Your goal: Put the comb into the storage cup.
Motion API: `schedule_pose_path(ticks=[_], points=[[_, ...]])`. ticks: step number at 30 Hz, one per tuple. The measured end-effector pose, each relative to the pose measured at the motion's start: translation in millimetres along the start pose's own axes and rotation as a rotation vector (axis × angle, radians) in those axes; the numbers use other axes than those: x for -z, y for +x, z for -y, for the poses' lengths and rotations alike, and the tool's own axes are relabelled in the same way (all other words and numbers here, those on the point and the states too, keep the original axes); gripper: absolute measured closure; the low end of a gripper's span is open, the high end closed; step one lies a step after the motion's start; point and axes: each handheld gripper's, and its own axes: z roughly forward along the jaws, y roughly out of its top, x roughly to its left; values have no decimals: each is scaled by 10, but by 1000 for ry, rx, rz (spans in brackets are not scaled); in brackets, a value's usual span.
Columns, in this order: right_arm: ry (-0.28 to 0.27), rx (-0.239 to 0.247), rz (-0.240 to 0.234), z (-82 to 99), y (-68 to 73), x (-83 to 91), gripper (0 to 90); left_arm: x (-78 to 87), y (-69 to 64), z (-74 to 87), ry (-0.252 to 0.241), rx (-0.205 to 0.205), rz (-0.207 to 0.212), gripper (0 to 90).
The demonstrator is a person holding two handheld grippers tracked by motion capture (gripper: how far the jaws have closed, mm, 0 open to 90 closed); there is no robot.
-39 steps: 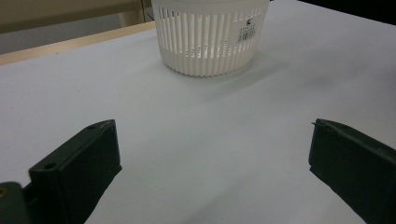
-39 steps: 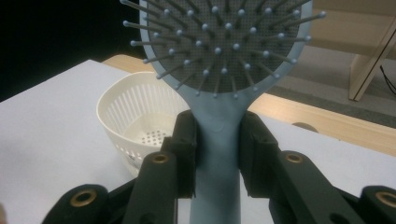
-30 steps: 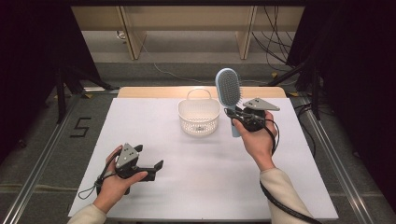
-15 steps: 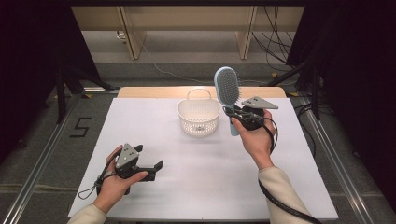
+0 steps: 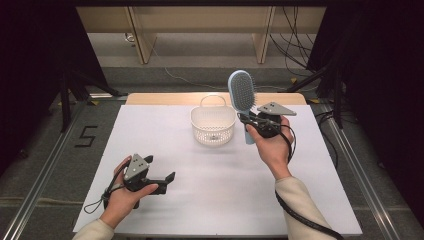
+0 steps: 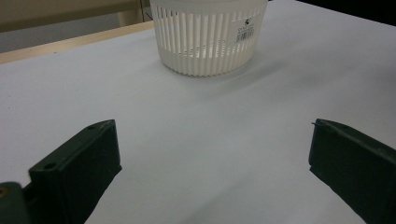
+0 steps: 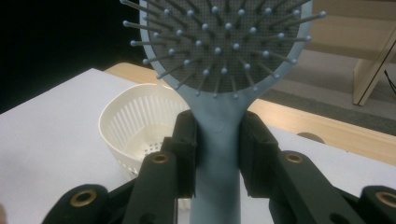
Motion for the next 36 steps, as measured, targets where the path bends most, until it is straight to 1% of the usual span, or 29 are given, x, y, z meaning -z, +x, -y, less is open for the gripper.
schedule_pose_path(ticks=[6, 13, 20, 36], points=[[-15, -8, 3, -36, -24, 8, 705, -2, 1, 2, -1, 3, 0, 15], [-10, -8, 1, -33, -20, -18, 705, 1, 2, 0, 0, 0, -1, 15], [-20, -11, 5, -54, -29, -1, 705, 0, 1, 0, -2, 1, -1, 15], [-22, -9, -1, -66, 3, -38, 705, 0, -4, -3, -3, 2, 1, 15]])
